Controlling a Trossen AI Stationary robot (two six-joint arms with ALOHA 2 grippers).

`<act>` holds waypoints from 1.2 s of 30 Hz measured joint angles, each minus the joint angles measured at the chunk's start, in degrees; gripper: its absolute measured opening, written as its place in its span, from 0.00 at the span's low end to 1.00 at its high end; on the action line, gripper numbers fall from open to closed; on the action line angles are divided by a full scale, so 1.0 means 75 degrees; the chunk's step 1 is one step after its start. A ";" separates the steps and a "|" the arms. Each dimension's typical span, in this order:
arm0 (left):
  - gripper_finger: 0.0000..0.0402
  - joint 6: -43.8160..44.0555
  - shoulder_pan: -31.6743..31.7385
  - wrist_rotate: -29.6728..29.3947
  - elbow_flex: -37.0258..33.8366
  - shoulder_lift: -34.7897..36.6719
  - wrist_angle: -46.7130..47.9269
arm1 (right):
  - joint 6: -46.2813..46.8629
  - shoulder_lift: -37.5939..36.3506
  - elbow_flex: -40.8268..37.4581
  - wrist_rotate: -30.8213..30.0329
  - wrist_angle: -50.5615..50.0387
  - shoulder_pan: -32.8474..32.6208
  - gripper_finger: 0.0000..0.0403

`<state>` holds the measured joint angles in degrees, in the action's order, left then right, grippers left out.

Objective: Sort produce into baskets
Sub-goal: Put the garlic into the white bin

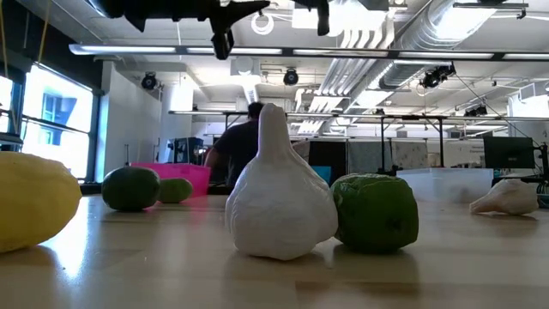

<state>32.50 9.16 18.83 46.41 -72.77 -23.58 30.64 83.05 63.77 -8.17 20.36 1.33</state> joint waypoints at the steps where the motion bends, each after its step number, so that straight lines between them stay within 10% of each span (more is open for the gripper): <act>1: 0.24 -0.0067 0.0023 0.0004 0.0000 -0.0001 0.0069 | 0.0055 0.0000 0.0000 -0.0053 0.0000 0.0032 0.28; 10: 0.31 -0.1275 0.0089 0.0077 -0.0003 0.0006 0.0376 | 0.0292 -0.0241 0.0000 -0.0143 -0.1393 0.1119 0.28; 24: 0.02 -0.1630 0.0566 -0.0629 -0.0017 0.0006 0.0574 | 0.0127 -0.0790 -0.0350 -0.0928 -0.8618 0.5279 0.27; 36: 0.00 -0.1489 0.0678 -0.1911 -0.0017 0.0006 0.0664 | -0.0123 -0.0801 -0.2202 -0.1431 -0.7993 0.6911 0.27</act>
<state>21.33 14.24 4.50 46.28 -72.73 -18.60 29.72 77.03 47.25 -18.91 -39.59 53.16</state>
